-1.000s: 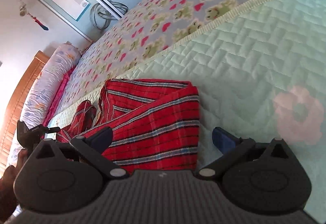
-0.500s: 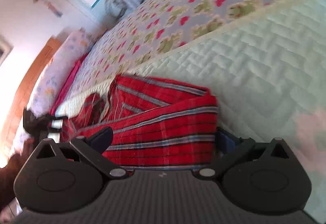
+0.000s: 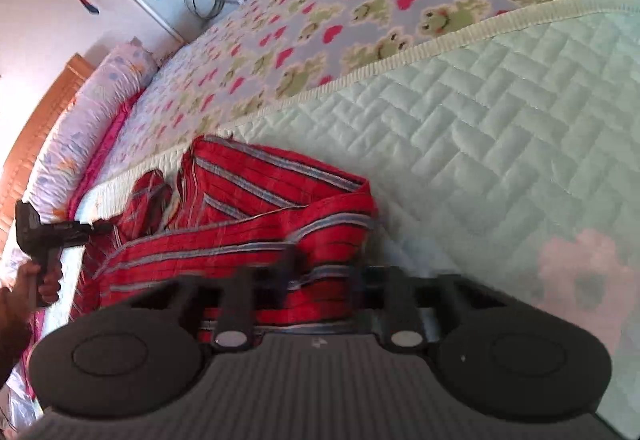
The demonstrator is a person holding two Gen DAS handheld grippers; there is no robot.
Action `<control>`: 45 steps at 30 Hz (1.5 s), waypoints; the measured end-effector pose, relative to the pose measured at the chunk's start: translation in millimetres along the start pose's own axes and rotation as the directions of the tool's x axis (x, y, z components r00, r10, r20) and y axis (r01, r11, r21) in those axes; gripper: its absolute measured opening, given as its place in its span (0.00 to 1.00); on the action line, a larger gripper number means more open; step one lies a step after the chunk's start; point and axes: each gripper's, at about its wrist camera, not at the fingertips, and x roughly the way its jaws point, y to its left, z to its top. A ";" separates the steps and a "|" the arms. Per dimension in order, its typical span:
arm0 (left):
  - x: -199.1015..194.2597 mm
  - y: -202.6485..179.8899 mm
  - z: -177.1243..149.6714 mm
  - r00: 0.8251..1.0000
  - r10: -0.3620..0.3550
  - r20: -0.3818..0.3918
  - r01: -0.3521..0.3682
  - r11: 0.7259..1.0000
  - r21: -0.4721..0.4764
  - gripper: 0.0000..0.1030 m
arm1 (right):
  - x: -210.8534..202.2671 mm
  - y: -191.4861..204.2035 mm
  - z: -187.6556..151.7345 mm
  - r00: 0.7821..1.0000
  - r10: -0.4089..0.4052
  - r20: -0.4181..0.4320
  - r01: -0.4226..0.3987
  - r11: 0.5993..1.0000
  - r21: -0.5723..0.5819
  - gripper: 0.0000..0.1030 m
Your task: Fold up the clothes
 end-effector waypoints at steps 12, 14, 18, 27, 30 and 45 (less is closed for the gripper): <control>4.1 -16.0 -3.5 0.997 0.073 0.018 -0.074 0.996 0.054 0.46 | 11.2 15.0 5.3 0.998 -0.049 -0.036 0.047 0.998 -0.052 0.24; 6.1 -24.8 -6.7 0.992 0.122 0.023 -0.124 0.987 0.100 0.38 | 13.5 20.1 3.6 0.998 -0.051 -0.027 0.049 0.996 -0.079 0.29; 0.9 -40.6 -11.2 0.985 0.166 0.054 -0.173 0.973 0.153 0.14 | 14.5 36.0 -0.5 0.991 -0.131 -0.014 0.126 0.976 -0.176 0.09; -24.2 -55.7 -9.1 0.978 0.176 0.108 -0.195 0.959 0.205 0.09 | 3.4 70.0 -2.6 0.968 -0.243 0.061 0.250 0.919 -0.306 0.06; -30.2 -59.6 -8.7 0.976 0.181 0.123 -0.204 0.956 0.212 0.09 | -0.1 74.7 -3.5 0.964 -0.252 0.083 0.266 0.912 -0.314 0.06; -41.5 -78.2 -24.9 0.945 0.216 0.245 -0.286 0.909 0.303 0.08 | 5.9 87.6 -19.0 0.934 -0.320 0.158 0.356 0.853 -0.381 0.06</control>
